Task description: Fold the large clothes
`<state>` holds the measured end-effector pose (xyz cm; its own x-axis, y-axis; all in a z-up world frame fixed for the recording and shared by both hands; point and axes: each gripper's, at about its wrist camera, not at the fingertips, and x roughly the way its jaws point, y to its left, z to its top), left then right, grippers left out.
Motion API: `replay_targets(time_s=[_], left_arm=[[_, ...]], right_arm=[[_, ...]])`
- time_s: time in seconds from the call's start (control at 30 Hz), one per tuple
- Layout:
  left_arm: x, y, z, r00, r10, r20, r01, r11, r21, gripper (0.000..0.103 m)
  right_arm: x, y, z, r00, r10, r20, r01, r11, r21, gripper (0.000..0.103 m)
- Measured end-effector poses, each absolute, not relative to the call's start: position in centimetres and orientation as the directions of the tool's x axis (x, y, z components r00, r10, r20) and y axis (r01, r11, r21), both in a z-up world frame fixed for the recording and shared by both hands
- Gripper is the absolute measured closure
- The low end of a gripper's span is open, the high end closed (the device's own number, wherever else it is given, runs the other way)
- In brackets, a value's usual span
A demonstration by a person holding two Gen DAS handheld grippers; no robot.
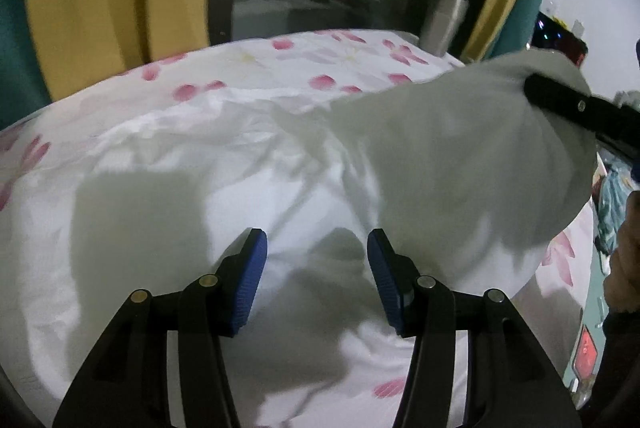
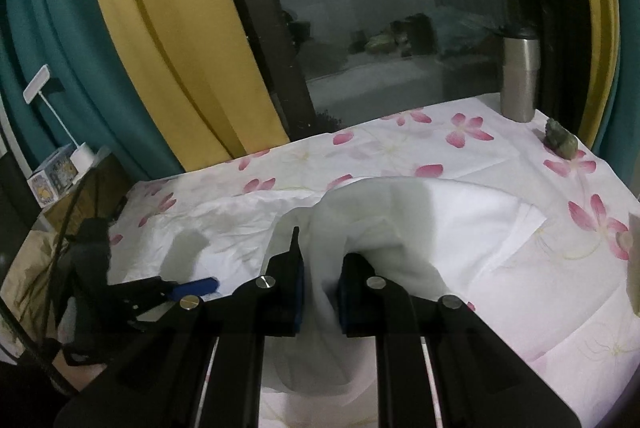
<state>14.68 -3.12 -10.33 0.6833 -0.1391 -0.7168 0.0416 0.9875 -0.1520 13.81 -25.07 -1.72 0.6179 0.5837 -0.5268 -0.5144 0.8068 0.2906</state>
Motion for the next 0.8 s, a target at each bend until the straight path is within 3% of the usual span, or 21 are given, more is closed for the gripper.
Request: replay_targets(time_s=[0.5, 0.8], left_arm=[[10.8, 4.2, -7.2, 0.759, -0.076, -0.646, -0.056, 0.982, -0.182, 0.048], [8.6, 8.8, -7.4, 0.761, -0.034, -0.648, -0.135, 0.969, -0.209, 0.048]], right_arm=[[12.5, -18.1, -0.7, 0.587, 0.598, -0.546, -0.601, 0.773, 0.202, 0.09], [11.8, -13.1, -1.7, 0.527, 0.624, -0.577, -0.663, 0.727, 0.181, 0.09]])
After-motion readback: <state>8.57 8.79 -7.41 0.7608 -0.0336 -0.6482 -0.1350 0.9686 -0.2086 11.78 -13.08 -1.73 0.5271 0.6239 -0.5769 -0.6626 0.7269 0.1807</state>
